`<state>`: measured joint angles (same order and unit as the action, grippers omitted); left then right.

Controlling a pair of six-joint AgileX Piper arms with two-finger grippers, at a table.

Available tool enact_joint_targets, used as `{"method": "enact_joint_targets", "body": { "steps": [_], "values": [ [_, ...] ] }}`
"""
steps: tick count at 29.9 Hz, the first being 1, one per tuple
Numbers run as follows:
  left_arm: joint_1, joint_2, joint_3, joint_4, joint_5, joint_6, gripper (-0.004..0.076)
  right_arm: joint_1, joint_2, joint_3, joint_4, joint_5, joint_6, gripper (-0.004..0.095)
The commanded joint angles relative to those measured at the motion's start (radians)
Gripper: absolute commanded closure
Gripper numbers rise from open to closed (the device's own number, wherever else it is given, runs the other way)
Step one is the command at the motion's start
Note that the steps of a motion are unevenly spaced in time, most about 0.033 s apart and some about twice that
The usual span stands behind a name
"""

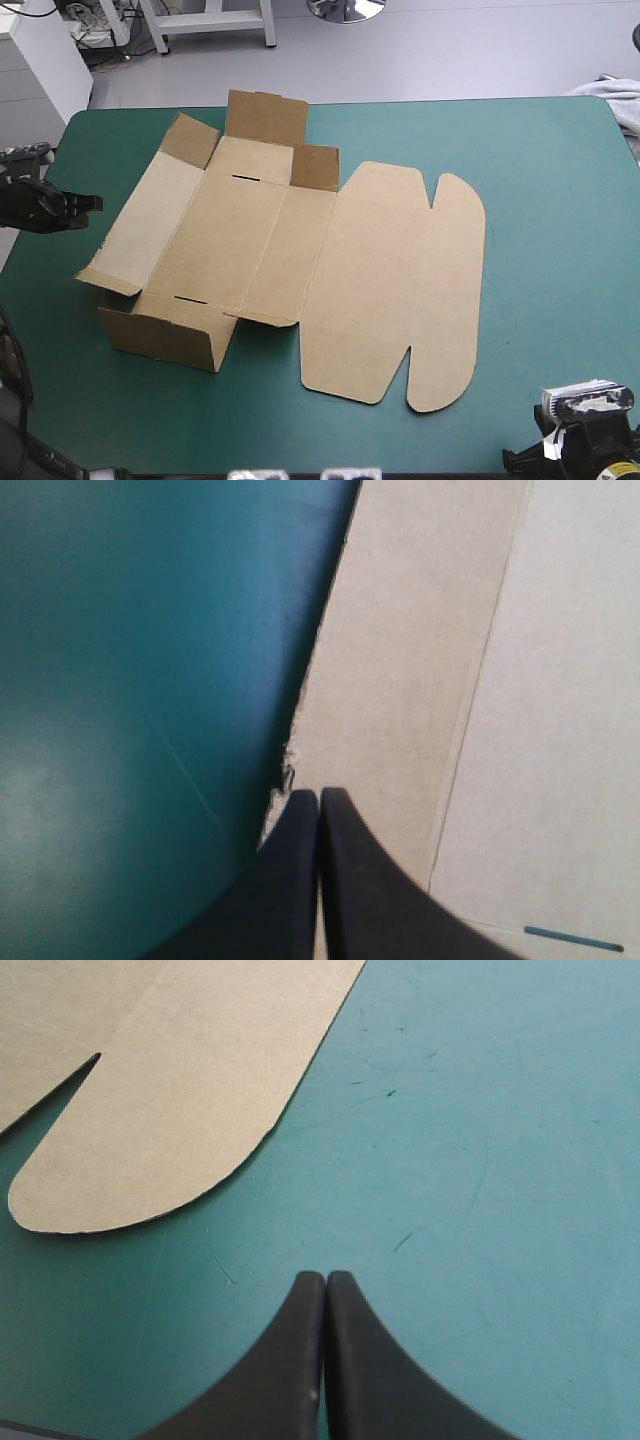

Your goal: Fold the box

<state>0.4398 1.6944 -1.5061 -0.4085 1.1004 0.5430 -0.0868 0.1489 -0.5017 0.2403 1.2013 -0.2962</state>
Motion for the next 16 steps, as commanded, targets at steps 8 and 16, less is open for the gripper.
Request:
{"method": "enact_joint_targets", "body": {
  "steps": [8,16],
  "values": [
    [0.050,0.021,-0.033,-0.120,0.000,0.133,0.0733,0.003,0.015,-0.021,0.011,-0.058,-0.001,0.0927],
    [0.050,0.024,-0.033,-0.116,-0.016,0.175,0.0562,0.003,0.015,-0.021,0.011,-0.058,-0.001,0.0927]
  ]
}}
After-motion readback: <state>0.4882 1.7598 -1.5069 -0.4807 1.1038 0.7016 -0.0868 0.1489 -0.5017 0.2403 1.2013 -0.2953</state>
